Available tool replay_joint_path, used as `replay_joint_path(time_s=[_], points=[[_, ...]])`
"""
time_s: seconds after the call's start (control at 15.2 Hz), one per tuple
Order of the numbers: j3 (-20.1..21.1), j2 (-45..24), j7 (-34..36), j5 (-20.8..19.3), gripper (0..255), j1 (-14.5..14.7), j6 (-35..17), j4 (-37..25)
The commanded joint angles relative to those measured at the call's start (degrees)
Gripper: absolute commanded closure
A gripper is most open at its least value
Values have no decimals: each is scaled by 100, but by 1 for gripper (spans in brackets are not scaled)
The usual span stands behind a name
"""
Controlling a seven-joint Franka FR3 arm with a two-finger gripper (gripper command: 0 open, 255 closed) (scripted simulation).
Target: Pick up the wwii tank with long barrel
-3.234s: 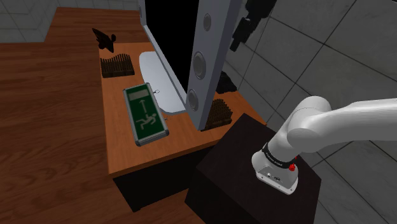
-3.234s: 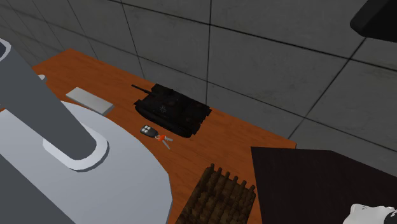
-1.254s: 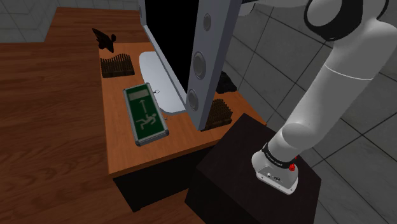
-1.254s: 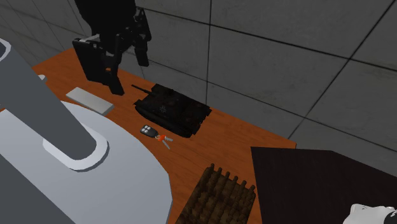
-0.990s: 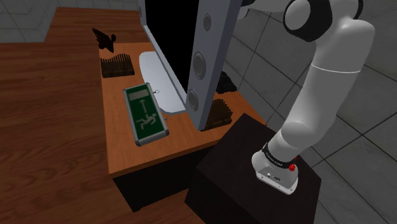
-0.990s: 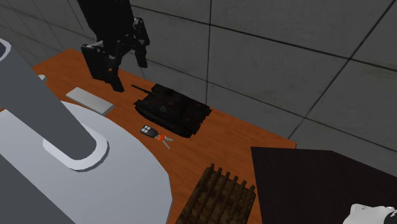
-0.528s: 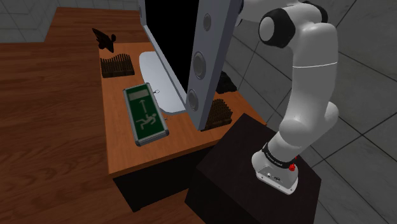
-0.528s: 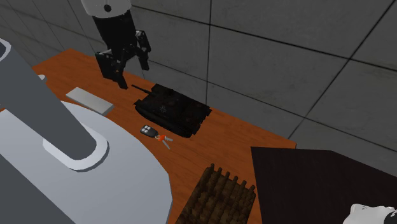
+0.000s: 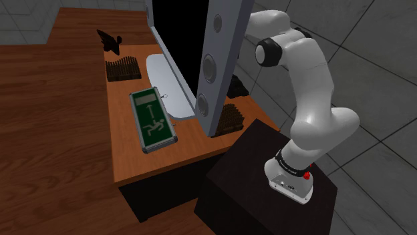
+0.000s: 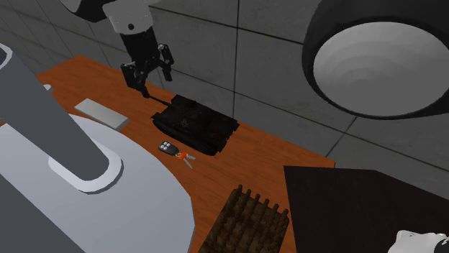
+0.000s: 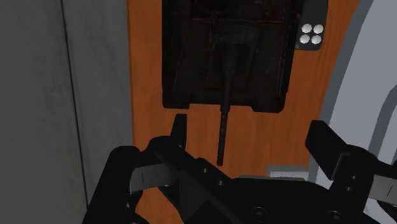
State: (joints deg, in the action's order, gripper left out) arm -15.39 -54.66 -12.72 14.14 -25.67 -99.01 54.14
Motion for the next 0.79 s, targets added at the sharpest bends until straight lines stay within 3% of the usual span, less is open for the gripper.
replay_joint_path(time_s=[0.0, 0.53, 0.59, 0.73], points=[[27, -415, 46, 35, 0, -136, 139, -521], [51, -599, 15, 66, 0, -122, -221, -340], [52, -615, 19, 66, 255, -125, -212, -366], [53, -623, 19, 66, 255, -129, -202, -384]])
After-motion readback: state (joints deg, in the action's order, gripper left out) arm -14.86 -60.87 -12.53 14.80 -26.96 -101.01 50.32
